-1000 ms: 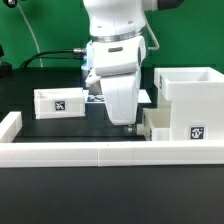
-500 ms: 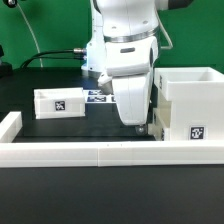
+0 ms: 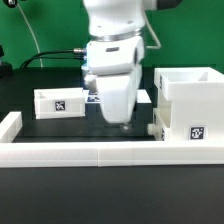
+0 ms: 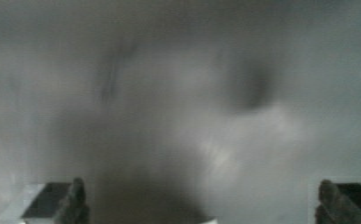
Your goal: Assemble drawer
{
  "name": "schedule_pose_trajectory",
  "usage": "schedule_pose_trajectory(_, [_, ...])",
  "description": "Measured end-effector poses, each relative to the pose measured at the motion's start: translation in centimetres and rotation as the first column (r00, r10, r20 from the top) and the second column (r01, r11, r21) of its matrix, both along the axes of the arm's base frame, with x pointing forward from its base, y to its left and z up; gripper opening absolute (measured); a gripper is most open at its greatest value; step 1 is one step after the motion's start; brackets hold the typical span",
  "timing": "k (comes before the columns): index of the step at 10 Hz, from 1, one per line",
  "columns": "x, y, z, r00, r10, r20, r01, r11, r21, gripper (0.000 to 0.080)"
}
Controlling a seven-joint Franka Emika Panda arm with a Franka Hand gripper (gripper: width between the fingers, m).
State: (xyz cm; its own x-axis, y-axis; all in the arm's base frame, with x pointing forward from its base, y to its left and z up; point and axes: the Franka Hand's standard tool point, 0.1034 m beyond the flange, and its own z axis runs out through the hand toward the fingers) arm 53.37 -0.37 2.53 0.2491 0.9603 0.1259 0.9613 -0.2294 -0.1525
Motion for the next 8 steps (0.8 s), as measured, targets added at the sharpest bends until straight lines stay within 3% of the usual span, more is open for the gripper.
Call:
schedule_pose_trajectory(3, [-2.5,-2.5,1.4,1.000,-0.015,-0.007,0.015,1.000,-0.012,0.0649])
schedule_pose_trajectory(5, [-4.7,-4.5,3.6,0.999,-0.041,-0.006,0.041,0.999,-0.028,0.0649])
schedule_pose_trajectory(7, [-5.4,-6.3,5.2,0.996,-0.086,-0.021,0.086,0.996,-0.032,0.0649])
schedule_pose_trajectory(8, [-5.4,-6.2,5.1,0.995,-0.098,-0.024,0.097,0.995,-0.034,0.0649])
